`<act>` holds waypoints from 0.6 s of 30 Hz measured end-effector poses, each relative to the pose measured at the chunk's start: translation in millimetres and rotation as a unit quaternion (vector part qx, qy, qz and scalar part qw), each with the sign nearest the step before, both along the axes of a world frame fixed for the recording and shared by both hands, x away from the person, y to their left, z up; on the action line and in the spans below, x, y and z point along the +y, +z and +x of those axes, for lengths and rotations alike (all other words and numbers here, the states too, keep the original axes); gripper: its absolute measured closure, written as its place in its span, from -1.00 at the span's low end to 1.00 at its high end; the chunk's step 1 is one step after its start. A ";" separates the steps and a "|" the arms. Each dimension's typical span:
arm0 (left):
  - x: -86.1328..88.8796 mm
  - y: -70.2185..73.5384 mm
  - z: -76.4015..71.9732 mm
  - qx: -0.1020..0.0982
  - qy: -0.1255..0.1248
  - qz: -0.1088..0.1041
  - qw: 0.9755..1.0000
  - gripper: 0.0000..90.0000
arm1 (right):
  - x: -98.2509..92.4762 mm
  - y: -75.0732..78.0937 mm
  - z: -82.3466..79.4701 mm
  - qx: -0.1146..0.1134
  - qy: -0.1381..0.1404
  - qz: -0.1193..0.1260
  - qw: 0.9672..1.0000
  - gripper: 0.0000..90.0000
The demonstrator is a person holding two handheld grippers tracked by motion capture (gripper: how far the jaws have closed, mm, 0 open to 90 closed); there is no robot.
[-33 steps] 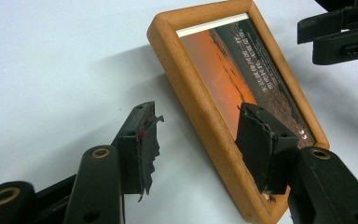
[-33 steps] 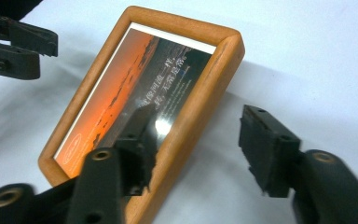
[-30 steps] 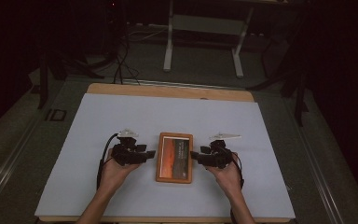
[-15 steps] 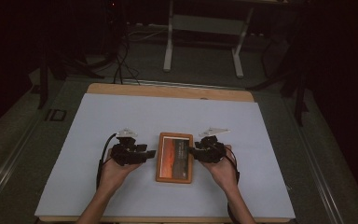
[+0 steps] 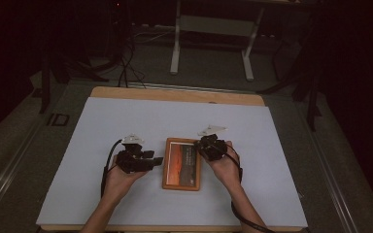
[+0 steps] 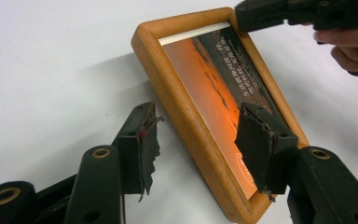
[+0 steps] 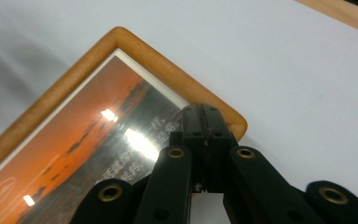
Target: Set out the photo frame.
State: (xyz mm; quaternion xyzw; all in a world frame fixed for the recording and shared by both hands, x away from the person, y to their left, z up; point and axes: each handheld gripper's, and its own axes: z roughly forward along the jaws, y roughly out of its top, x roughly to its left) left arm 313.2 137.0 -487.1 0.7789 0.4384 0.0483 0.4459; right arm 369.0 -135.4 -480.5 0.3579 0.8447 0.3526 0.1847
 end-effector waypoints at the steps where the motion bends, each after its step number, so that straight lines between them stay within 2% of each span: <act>1: 0.0 0.0 0.0 0.000 0.000 0.000 1.000 0.08 | 0.0 0.0 0.0 0.000 0.000 0.000 1.000 1.00; 10: -0.7 0.6 -1.1 -0.002 -0.003 0.003 1.000 0.10 | 7.3 -3.7 6.8 -0.003 -0.001 -0.014 1.000 1.00; 18: 0.8 0.9 -1.0 -0.002 0.000 0.002 1.000 0.10 | 4.2 -4.6 8.7 -0.006 -0.006 -0.020 1.000 1.00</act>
